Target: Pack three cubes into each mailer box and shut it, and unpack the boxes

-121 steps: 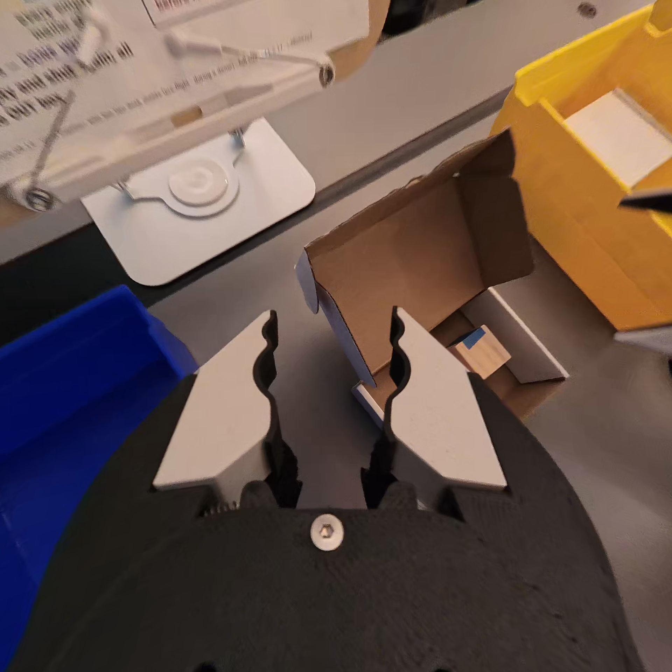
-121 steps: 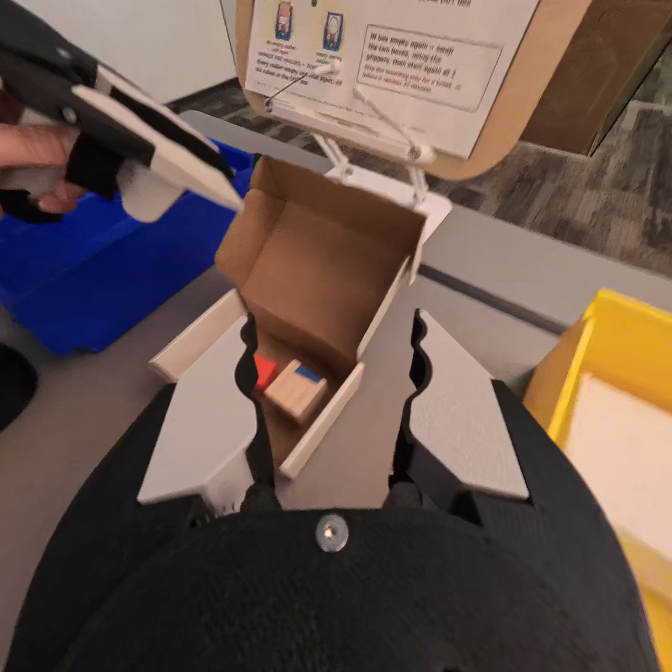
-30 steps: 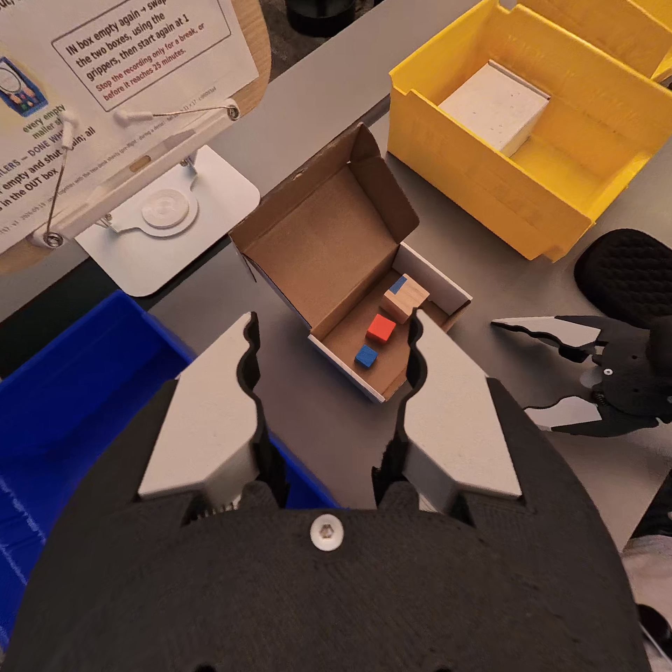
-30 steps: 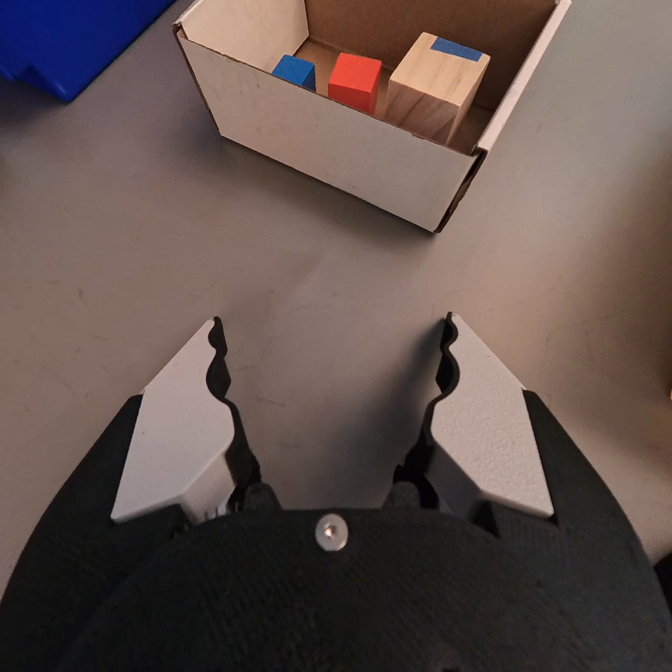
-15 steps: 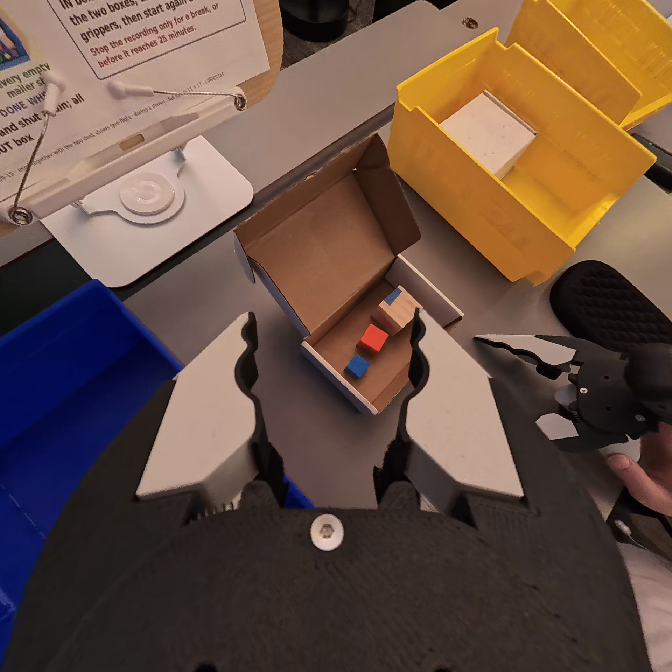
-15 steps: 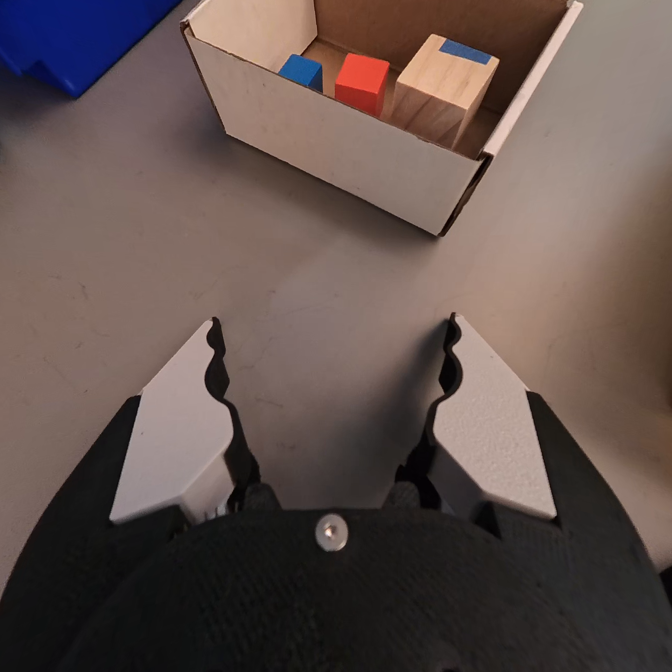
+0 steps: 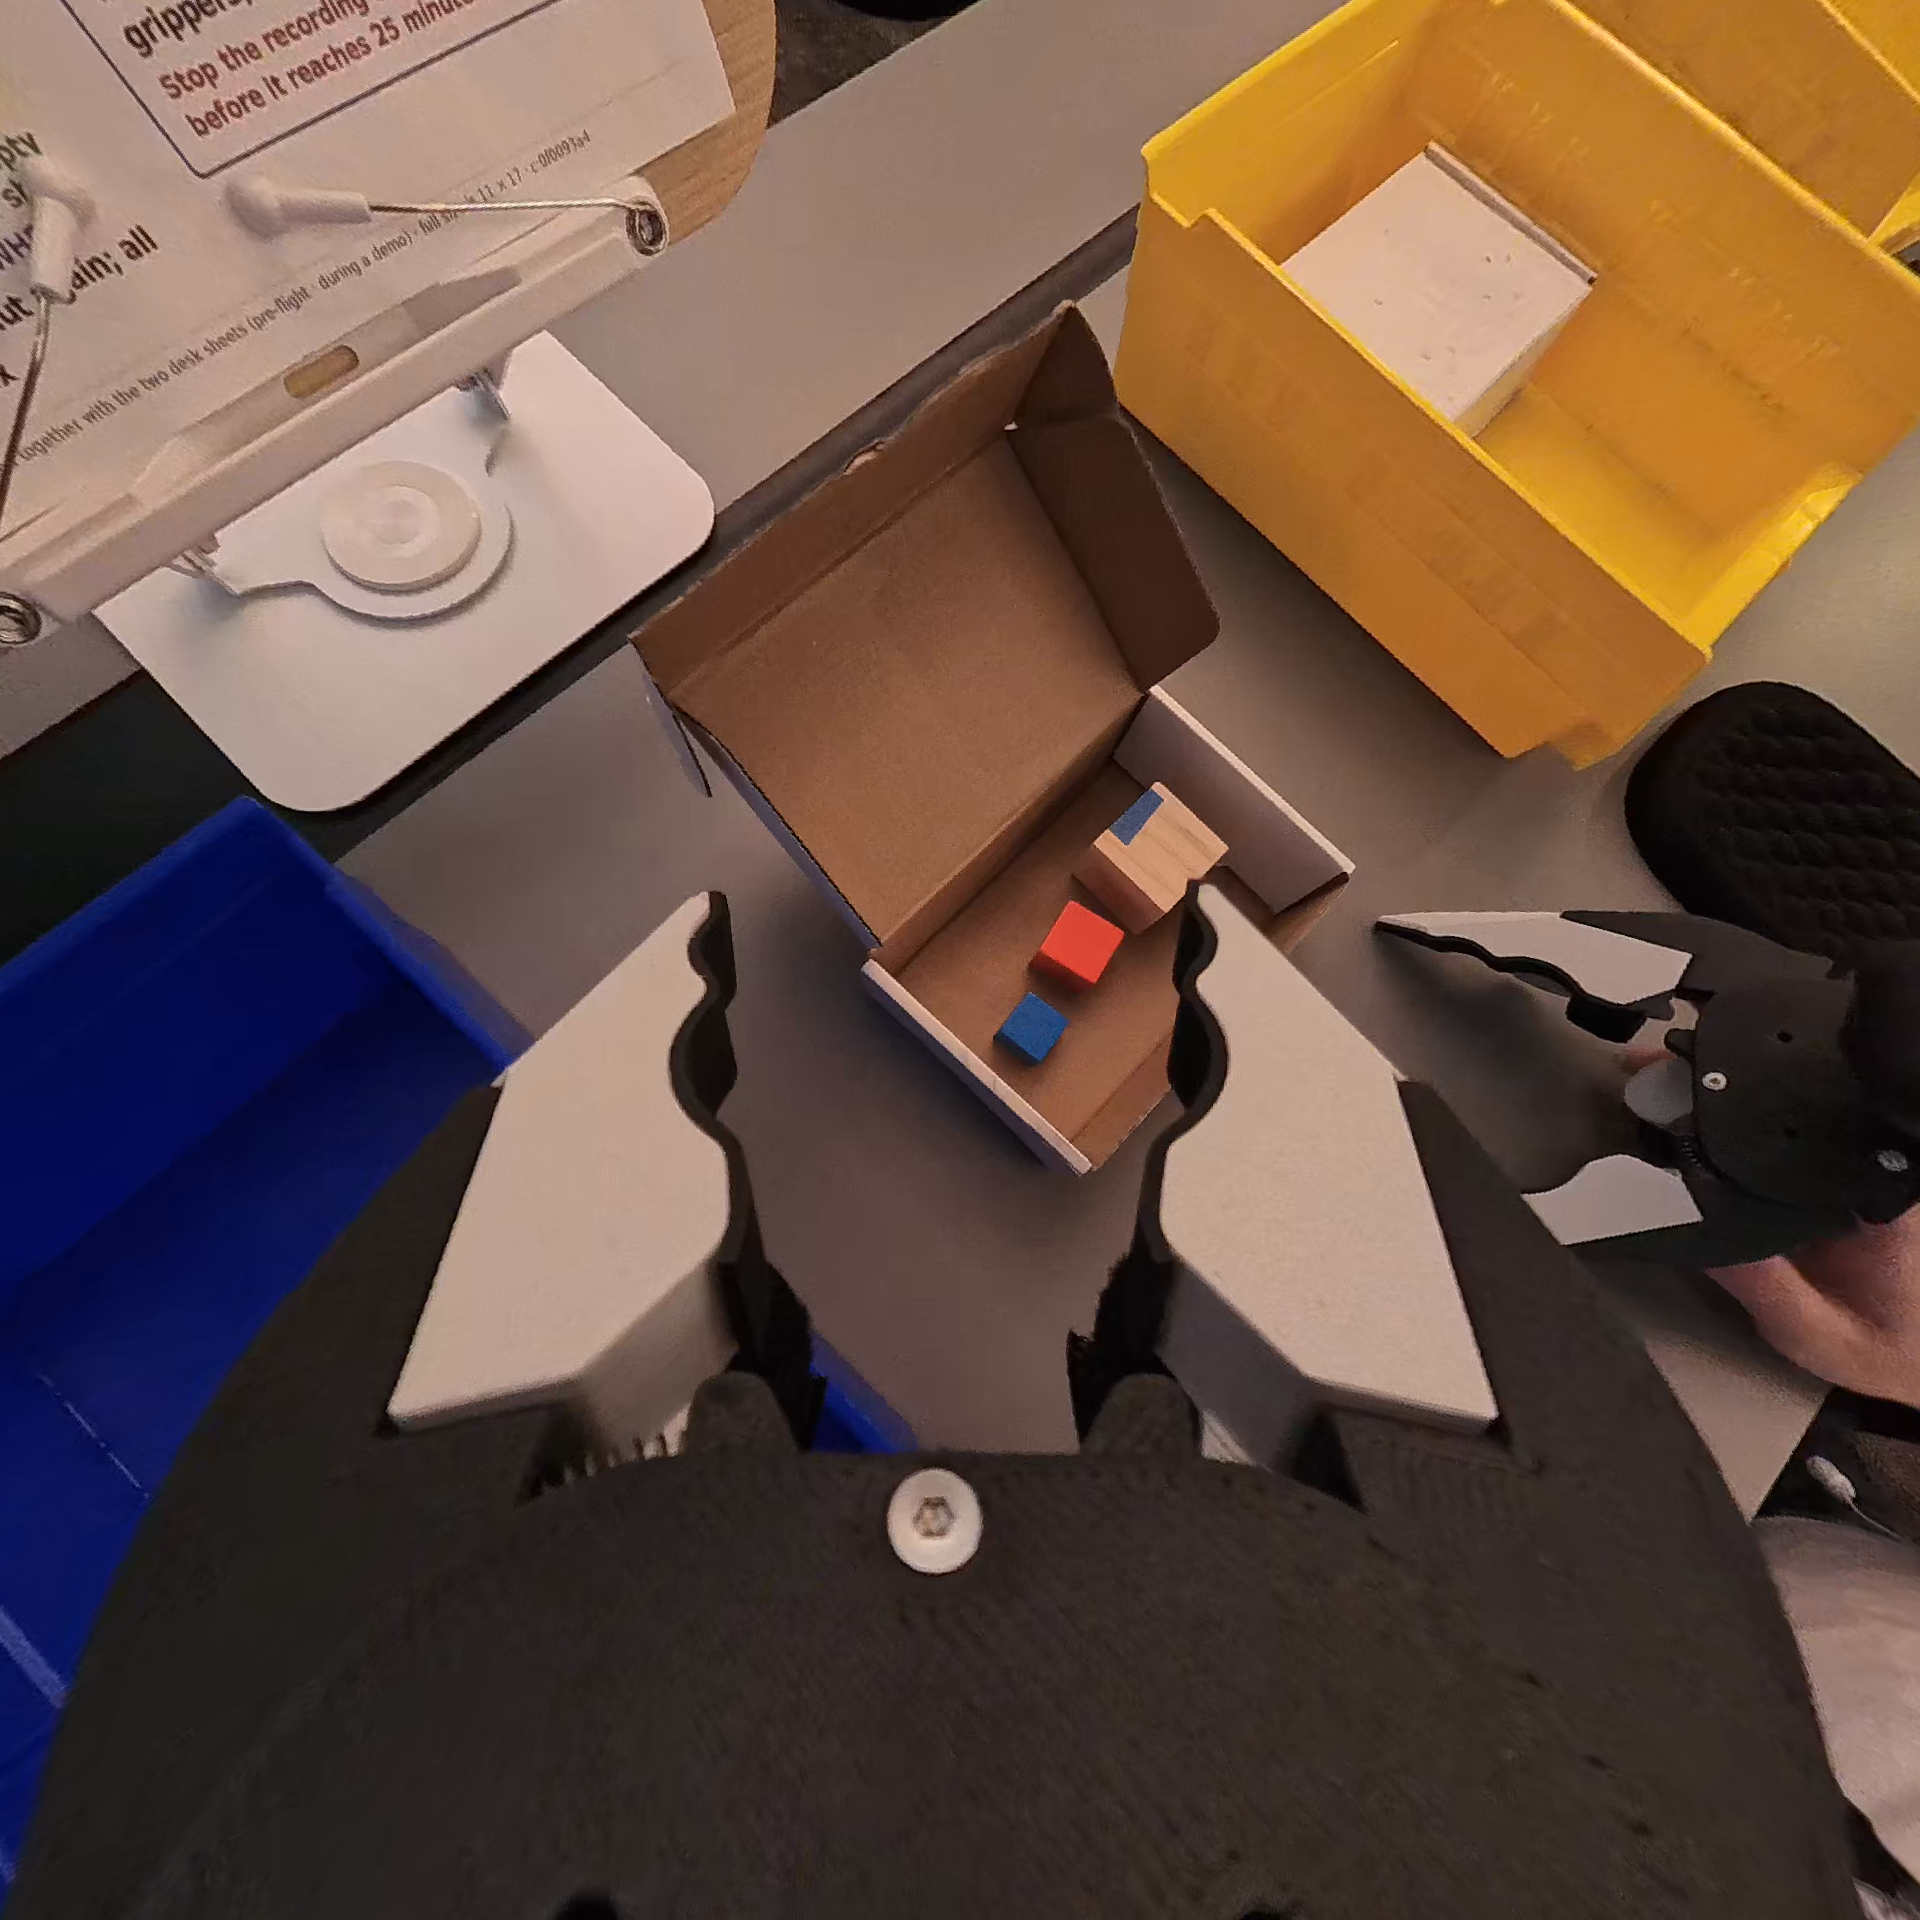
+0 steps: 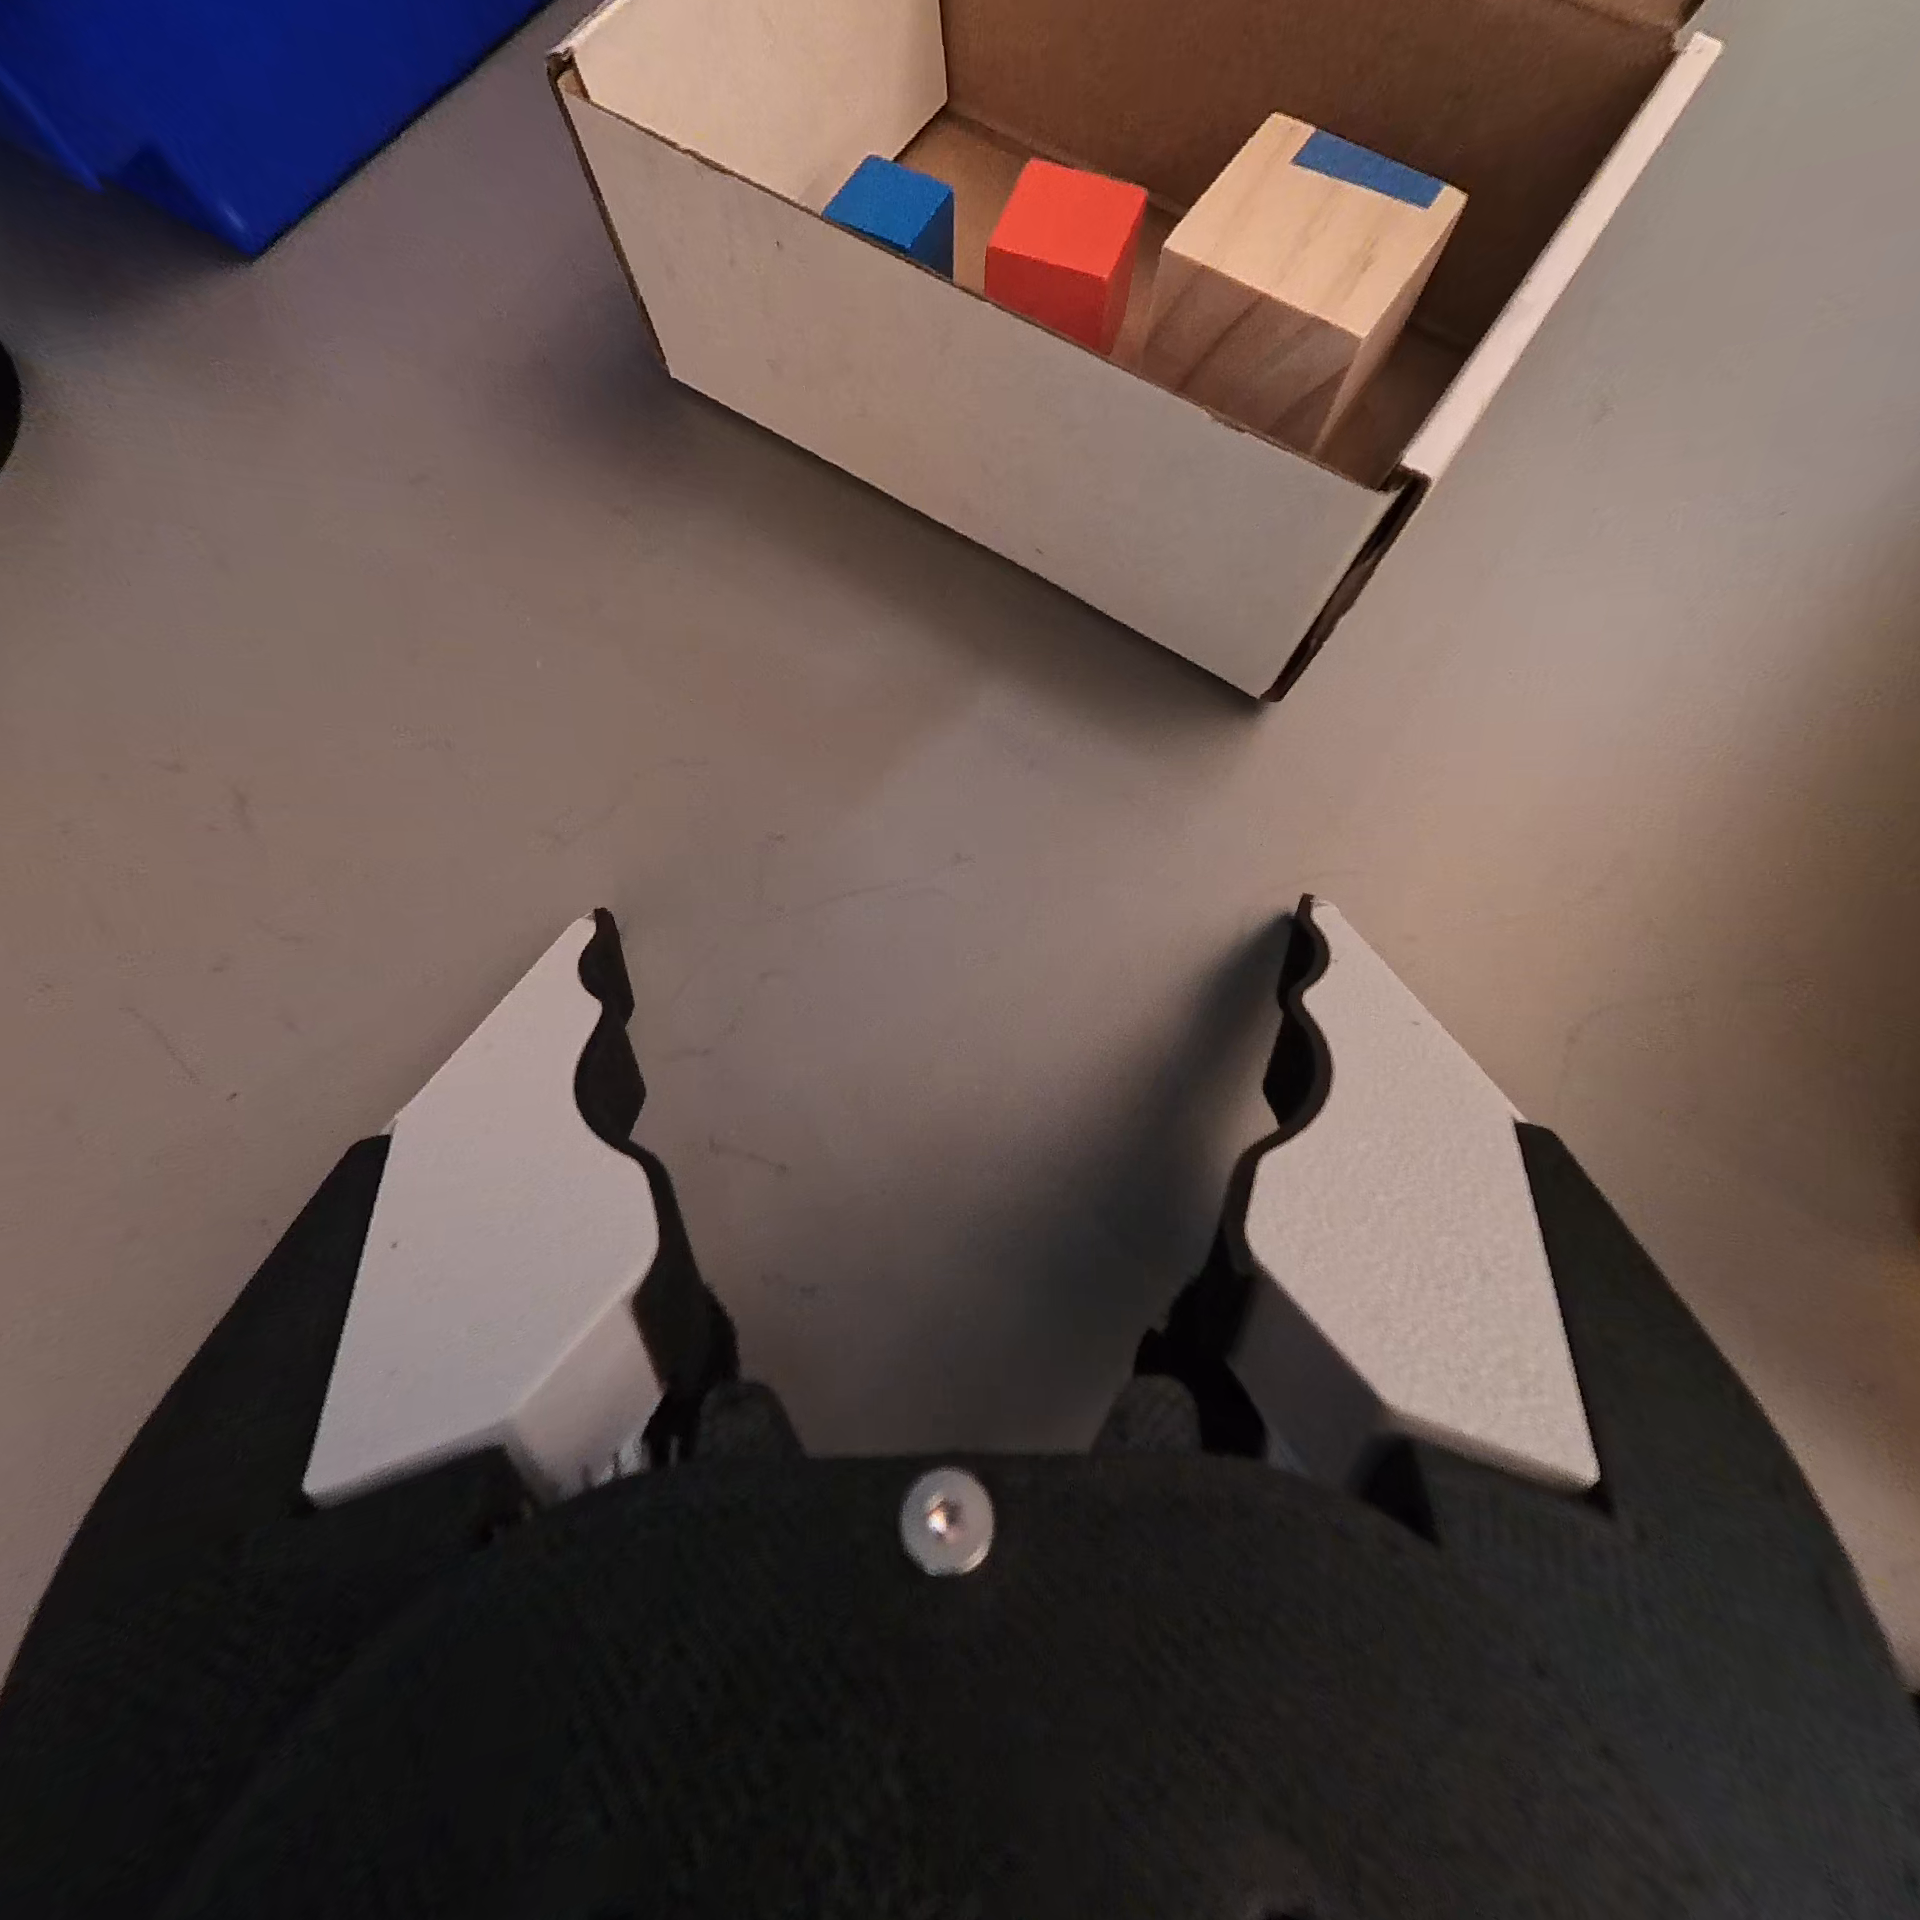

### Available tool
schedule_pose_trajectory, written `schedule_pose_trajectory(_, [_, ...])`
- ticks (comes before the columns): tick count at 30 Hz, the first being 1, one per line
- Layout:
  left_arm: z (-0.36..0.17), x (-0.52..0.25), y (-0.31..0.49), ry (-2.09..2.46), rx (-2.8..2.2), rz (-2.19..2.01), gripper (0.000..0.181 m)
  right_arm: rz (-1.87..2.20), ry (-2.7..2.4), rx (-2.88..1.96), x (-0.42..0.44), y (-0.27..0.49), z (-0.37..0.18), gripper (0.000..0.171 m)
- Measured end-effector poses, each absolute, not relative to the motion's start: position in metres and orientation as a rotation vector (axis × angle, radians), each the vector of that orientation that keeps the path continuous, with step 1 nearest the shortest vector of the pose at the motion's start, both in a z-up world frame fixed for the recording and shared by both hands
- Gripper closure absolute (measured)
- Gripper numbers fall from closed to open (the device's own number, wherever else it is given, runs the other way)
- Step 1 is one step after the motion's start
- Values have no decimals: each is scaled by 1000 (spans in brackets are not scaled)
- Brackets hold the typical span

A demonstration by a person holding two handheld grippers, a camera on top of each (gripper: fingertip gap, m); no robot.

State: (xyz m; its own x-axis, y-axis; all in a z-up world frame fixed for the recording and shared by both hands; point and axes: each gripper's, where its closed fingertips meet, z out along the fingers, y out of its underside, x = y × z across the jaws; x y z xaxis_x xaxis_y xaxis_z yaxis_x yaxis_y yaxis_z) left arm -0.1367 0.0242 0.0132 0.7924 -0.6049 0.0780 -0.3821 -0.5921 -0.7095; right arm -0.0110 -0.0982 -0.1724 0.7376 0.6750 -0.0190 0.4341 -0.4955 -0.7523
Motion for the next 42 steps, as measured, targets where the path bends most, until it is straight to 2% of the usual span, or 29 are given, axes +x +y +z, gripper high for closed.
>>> schedule_pose_trajectory(16, [10, -135, 26, 747, -2273, -376, 97, 400, -830, -2169, -11, -97, -172, 48])
schedule_pose_trajectory(23, [25, -138, 33, 720, -2190, -353, 102, 393, -827, -2175, -15, -91, -173, 44])
schedule_pose_trajectory(25, [37, -140, 37, 695, -2131, -352, 102, 401, -817, -2169, -15, -87, -171, 54])
schedule_pose_trajectory(26, [44, -141, 38, 679, -2093, -355, 102, 426, -813, -2157, -15, -87, -166, 70])
schedule_pose_trajectory(27, [53, -143, 40, 659, -2052, -361, 101, 456, -793, -2116, -16, -84, -155, 73])
schedule_pose_trajectory(30, [79, -152, 45, 579, -1925, -402, 98, 460, -703, -1860, -5, -74, -86, 91])
schedule_pose_trajectory(33, [100, -154, 44, 543, -1802, -508, 95, 393, -699, -1682, 12, -63, -20, 92])
schedule_pose_trajectory(35, [110, -152, 41, 538, -1733, -587, 96, 379, -708, -1631, 17, -51, 10, 85])
schedule_pose_trajectory(37, [117, -151, 40, 537, -1683, -638, 99, 371, -736, -1576, 17, -37, 35, 88])
schedule_pose_trajectory(38, [118, -150, 40, 546, -1668, -647, 99, 360, -757, -1553, 15, -31, 46, 100])
schedule_pose_trajectory(40, [116, -149, 41, 564, -1671, -623, 99, 339, -825, -1487, 7, -25, 66, 137])
schedule_pose_trajectory(42, [114, -151, 45, 569, -1679, -579, 99, 286, -849, -1423, 1, -16, 86, 151])
